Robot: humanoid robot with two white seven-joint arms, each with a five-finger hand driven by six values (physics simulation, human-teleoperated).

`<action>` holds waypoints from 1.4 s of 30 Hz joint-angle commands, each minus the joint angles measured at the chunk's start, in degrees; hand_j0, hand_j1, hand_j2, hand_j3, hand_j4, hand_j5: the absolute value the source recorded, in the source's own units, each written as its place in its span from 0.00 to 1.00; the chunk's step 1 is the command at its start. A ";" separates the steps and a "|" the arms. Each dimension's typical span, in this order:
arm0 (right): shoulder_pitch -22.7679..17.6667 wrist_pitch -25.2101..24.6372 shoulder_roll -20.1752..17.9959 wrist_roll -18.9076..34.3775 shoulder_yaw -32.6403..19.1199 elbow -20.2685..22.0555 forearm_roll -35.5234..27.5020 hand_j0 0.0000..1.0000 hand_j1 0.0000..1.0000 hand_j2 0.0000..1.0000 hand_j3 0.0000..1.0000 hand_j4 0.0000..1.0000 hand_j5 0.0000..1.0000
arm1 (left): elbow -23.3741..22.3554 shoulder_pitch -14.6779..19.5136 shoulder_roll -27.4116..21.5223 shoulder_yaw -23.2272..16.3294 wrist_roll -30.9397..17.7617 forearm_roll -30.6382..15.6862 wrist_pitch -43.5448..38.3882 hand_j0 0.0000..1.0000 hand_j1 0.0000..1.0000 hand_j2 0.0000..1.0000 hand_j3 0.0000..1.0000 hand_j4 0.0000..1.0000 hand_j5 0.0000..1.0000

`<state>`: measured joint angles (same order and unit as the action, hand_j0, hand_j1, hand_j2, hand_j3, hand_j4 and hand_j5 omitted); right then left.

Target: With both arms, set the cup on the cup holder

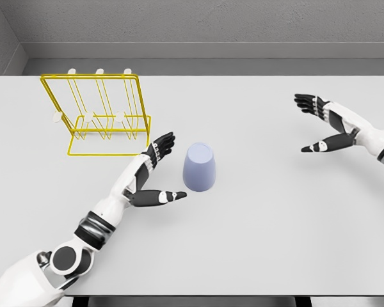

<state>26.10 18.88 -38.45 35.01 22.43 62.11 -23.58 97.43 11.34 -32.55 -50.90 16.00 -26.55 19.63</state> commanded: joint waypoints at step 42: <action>-0.53 -0.77 -4.53 -0.01 -2.40 5.13 -0.33 1.00 1.00 1.00 1.00 1.00 1.00 | -5.67 2.73 8.73 0.10 0.09 0.27 -8.30 1.00 1.00 1.00 1.00 1.00 1.00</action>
<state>25.58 18.16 -42.89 35.01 20.10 67.19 -23.51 91.90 14.15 -24.03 -50.73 16.09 -26.43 11.35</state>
